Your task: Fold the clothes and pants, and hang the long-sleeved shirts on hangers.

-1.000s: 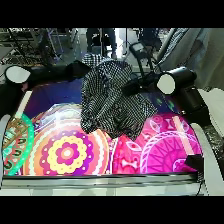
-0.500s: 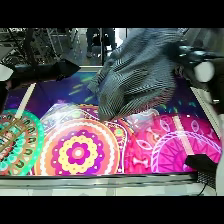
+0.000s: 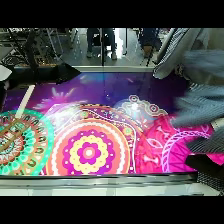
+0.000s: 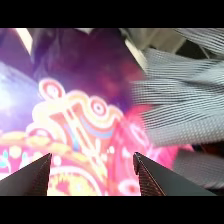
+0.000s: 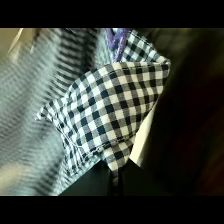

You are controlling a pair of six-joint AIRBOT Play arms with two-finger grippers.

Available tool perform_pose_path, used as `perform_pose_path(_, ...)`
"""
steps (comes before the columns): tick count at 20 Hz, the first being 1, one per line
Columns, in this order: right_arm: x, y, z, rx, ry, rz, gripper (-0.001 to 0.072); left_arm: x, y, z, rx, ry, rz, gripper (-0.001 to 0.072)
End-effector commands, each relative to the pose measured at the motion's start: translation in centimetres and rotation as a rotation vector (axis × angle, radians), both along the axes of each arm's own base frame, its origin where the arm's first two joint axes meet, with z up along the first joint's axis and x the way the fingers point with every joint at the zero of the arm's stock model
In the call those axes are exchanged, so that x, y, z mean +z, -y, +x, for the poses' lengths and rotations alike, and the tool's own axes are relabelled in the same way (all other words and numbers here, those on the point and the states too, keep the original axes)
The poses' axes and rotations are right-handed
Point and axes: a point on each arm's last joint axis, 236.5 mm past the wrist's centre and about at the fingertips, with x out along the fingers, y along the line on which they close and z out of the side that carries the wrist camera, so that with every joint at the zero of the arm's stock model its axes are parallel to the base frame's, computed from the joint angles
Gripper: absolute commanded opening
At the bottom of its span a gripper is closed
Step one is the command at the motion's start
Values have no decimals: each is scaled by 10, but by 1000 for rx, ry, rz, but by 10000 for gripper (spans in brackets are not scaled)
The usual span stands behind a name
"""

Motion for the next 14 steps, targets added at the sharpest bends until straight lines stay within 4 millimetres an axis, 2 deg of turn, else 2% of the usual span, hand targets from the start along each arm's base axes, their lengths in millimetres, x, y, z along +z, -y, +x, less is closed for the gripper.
perform_pose_path(1,73,44,-43,-96,99,-296,21,-18,9,-31,-117,-94,42,558)
perform_pose_path(3,80,73,-46,-114,124,-376,21,-27,12,-49,-179,-154,61,557)
perform_pose_path(6,77,117,-54,-131,162,-443,21,-33,14,-62,-189,-255,43,557)
perform_pose_path(9,45,155,-60,-168,121,-399,22,-25,21,-66,-194,-288,-16,557)
perform_pose_path(10,32,162,-59,-173,106,-373,24,-19,25,-68,-208,-286,-42,557)
perform_pose_path(12,18,162,-53,-158,85,-345,25,-10,30,-71,-230,-284,-86,558)
perform_pose_path(13,19,155,-46,-138,97,-339,158,-8,31,-72,-235,-283,-94,557)
perform_pose_path(14,26,144,-38,-111,123,-343,479,-8,32,-72,-235,-283,-96,558)
